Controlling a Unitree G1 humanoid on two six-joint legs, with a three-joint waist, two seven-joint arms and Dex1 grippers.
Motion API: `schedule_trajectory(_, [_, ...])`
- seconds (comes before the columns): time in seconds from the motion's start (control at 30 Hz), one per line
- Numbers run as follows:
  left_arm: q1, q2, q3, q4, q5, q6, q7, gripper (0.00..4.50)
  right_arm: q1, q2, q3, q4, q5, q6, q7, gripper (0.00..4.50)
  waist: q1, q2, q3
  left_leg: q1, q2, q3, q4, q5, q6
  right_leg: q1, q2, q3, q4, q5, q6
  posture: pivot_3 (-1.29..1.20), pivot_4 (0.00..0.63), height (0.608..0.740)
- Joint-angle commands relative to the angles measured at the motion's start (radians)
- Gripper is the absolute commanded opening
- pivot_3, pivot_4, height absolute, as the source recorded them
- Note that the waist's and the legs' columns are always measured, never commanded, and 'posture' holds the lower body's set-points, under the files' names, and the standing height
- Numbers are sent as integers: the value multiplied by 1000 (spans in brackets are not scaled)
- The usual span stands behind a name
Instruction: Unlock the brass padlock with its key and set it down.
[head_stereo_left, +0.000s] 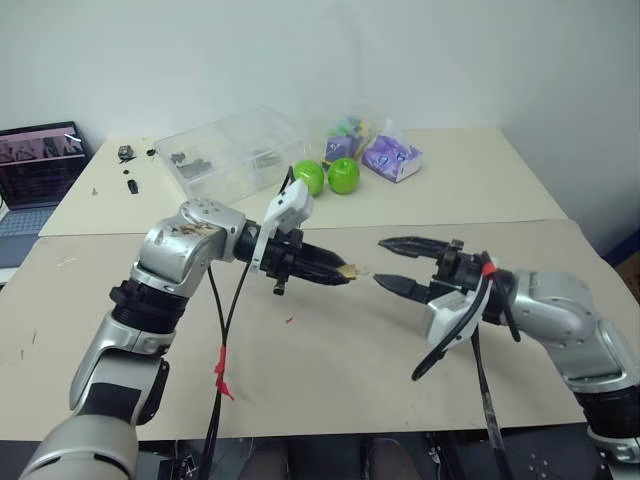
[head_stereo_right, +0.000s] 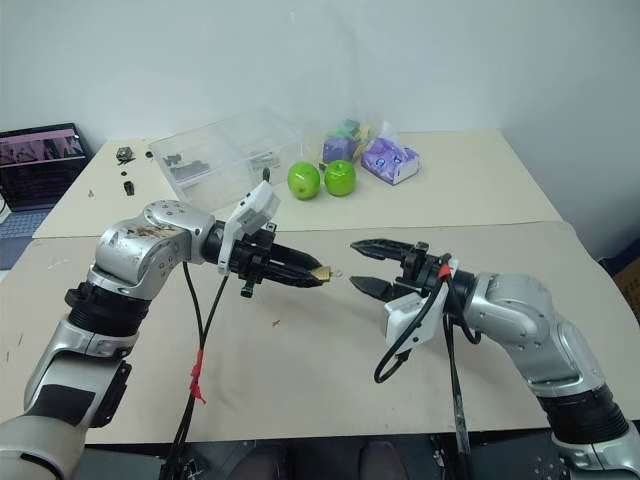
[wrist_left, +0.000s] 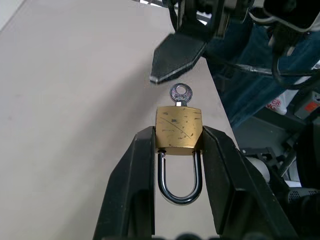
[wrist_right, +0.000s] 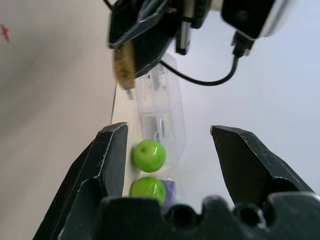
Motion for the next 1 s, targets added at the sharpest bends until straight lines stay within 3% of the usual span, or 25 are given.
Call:
schedule_trajectory(0.03, [-18, 0, 8, -10, -7, -23, -3, 829, -19, 7, 4, -67, 47, 33, 18, 3203, 2, 0, 0, 0, 0, 0, 0, 0, 0, 0, 0, 0, 0, 0, 0, 0, 150, 740])
schedule_trajectory(0.5, [-23, 5, 8, -4, -2, -40, -3, 829, 53, 16, 26, -67, 26, 2, 19, 3203, 7, 0, 0, 0, 0, 0, 0, 0, 0, 0, 0, 0, 0, 0, 0, 0, 150, 740])
schedule_trajectory(1.0, [-19, 13, -25, -4, 18, -75, -27, 829, -20, 55, 73, -37, 33, -13, 29, 3203, 7, 0, 0, 0, 0, 0, 0, 0, 0, 0, 0, 0, 0, 0, 0, 0, 150, 740])
